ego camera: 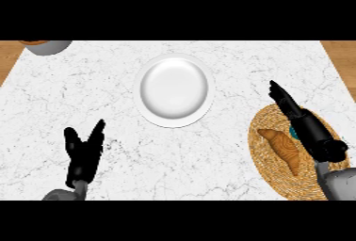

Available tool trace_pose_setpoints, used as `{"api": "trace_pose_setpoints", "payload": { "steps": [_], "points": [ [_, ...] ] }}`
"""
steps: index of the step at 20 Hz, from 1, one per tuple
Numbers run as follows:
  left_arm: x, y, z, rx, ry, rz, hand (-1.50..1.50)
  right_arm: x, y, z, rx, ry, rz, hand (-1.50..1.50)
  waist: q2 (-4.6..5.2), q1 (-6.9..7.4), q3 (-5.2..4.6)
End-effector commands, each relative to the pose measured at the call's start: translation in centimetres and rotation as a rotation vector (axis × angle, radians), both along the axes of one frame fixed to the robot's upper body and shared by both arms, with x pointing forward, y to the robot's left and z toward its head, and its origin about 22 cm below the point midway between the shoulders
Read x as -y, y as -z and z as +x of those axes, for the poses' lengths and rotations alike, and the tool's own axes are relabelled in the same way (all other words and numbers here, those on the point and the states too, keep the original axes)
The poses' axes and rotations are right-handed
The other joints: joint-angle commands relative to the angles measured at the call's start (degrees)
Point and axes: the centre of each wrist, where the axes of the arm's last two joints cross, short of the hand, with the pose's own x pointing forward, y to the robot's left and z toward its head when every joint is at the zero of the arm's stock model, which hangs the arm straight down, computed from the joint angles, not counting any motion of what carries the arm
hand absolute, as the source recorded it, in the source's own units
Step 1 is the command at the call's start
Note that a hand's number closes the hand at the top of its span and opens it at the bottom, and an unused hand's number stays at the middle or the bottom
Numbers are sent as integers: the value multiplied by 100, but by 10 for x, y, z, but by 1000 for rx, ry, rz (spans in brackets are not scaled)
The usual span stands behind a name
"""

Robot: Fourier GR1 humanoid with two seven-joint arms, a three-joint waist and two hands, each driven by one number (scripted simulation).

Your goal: Pick the cupcake from the placemat and place it in the plate

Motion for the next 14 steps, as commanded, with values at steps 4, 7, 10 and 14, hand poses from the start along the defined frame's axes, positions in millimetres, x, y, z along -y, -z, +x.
{"api": "trace_pose_setpoints", "payload": {
  "steps": [4,7,10,14],
  "points": [
    [-26,-45,29,235,62,159,0,86,-9,1,52,214,209,150,-102,43,11],
    [-23,-50,31,257,75,157,0,146,-57,-10,83,317,-449,150,-106,-126,-130],
    [-32,-60,30,280,71,159,0,159,2,-27,206,744,119,-150,-155,-152,53],
    [-54,-82,43,317,126,173,0,177,73,-72,215,599,130,-150,-88,121,8]
  ]
}}
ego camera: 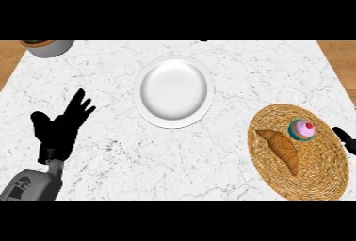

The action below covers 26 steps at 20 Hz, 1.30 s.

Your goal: Pick the cupcake from the placemat and place it in the plate

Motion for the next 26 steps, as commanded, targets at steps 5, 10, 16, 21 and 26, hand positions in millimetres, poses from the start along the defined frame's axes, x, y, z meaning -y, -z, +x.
{"api": "trace_pose_setpoints", "payload": {
  "steps": [5,10,16,21,26],
  "points": [
    [-5,-17,-1,15,44,29,0,31,59,-43,-118,-79,-193,-150,4,194,-10],
    [-7,-23,14,21,18,17,0,43,17,-41,-214,-92,-285,-150,-18,90,-23],
    [-3,-18,18,6,33,10,0,39,-13,-21,-303,-137,-313,-150,-16,97,-23],
    [2,-6,1,23,24,15,0,13,-14,-3,-451,-198,-385,-150,-19,129,-24],
    [-2,-15,18,27,29,10,0,14,-27,15,-549,-152,-527,-150,-6,145,-21]
  ]
}}
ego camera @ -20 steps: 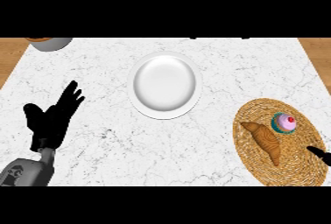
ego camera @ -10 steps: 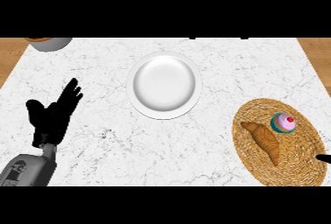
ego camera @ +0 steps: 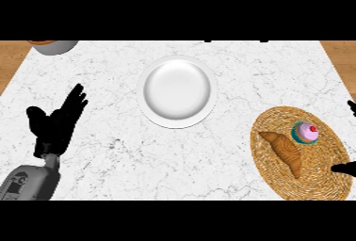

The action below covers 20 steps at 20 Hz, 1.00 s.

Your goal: Pick the cupcake from the placemat and place it in the plate

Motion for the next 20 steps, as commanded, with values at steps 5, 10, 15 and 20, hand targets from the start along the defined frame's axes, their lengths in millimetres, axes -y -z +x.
{"api": "trace_pose_setpoints", "payload": {
  "steps": [5,10,15,20],
  "points": [
    [6,-10,2,6,-5,12,0,-25,-2,21,-156,-12,-147,-150,-2,9,2],
    [-2,-15,-3,-8,11,10,0,-14,-2,38,-226,-25,-167,-150,1,28,4],
    [8,1,-6,-6,5,10,0,-41,5,50,-262,-38,-157,-150,0,14,3],
    [7,-10,-9,17,3,17,0,-45,15,49,-267,-28,-212,-150,-4,5,3]
  ]
}}
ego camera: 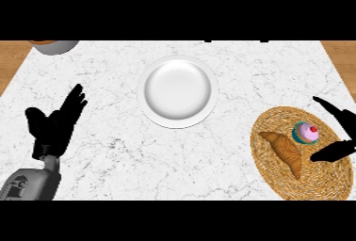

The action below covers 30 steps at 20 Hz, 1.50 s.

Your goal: Pick the cupcake from the placemat and place it in the plate

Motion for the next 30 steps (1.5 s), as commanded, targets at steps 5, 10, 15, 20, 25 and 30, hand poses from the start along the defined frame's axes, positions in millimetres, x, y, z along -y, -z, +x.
{"api": "trace_pose_setpoints", "payload": {
  "steps": [5,10,15,20,25,30],
  "points": [
    [18,30,5,18,1,3,0,-24,23,13,-13,-5,-32,-150,6,-18,-1],
    [8,14,14,-8,-16,-24,0,-4,10,25,-98,-47,-70,-150,8,-3,0],
    [-13,24,5,7,-9,-27,0,-11,34,-1,-84,-198,-53,150,2,-38,-1],
    [6,-8,3,14,-16,-5,0,-33,31,25,-36,-157,-15,150,-2,1,1],
    [-3,-1,3,-6,-12,1,0,-110,28,31,29,-265,-16,150,-36,-30,-8],
    [21,-5,17,22,117,-4,0,-318,20,31,139,-740,25,150,73,872,-21]
  ]
}}
